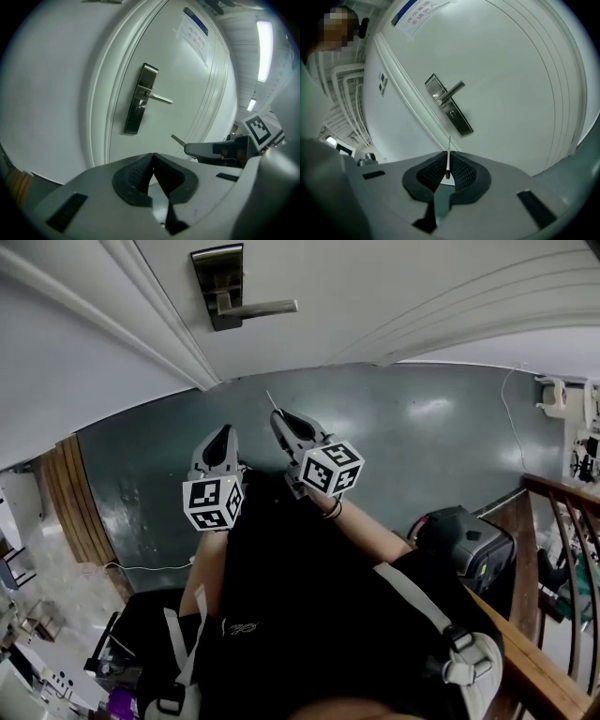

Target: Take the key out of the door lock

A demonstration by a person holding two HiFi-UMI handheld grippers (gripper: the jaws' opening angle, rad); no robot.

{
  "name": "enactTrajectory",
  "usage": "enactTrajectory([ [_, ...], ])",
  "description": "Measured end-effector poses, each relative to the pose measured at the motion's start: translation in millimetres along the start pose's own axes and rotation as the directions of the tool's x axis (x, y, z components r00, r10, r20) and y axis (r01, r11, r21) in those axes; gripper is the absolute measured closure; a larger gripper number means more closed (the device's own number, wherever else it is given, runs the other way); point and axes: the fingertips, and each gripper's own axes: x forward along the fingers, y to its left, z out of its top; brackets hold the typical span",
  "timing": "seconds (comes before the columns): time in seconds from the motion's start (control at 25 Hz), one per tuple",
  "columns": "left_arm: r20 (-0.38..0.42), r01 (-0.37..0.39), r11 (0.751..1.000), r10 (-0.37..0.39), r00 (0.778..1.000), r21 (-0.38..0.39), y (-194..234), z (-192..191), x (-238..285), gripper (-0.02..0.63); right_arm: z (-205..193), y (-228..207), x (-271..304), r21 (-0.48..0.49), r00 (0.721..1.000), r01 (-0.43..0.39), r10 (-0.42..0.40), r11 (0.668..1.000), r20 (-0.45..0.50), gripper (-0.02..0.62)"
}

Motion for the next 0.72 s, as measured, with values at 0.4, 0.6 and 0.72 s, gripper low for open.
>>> enactTrajectory([
  [0.4, -0.011, 0.083, 0.997, -0.083, 0.996, -0.006, -73, -9, 35, 0.583, 13, -35, -57, -0.184, 0.998, 0.058, -0.056, 0.981, 0.013, 0.563],
  [0.6, 0.017, 0.118, 0.993, -0.118, 0.993, 0.024, -100, 5, 43, 0.583, 25, -41, -78, -0.279, 0.995, 0.094, -0.087, 0.956, 0.038, 0.563],
  [0.72, 0.056, 0.128, 0.991, -0.13, 0.99, 0.047, -111, 22, 42, 0.583, 38, -41, -91, -0.309, 0.992, 0.121, -0.103, 0.943, 0.075, 0.563],
])
